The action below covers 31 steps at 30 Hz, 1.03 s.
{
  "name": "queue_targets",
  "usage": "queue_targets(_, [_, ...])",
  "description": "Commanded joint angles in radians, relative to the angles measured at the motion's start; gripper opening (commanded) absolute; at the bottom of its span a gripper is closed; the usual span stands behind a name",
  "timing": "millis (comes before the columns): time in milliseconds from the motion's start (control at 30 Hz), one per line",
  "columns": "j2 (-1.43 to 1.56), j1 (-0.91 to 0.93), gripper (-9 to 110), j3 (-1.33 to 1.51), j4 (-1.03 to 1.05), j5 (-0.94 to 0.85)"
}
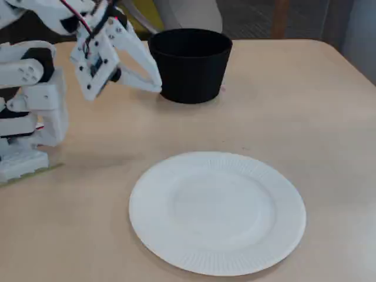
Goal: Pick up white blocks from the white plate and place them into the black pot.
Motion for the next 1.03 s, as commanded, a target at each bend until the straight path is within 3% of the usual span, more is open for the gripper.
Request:
queue_targets(0, [0.025, 0.014, -2, 0.075, -0.023, -0.009])
queue_targets(1000, [0.025, 0.031, -2, 0.186, -0.084, 0.02])
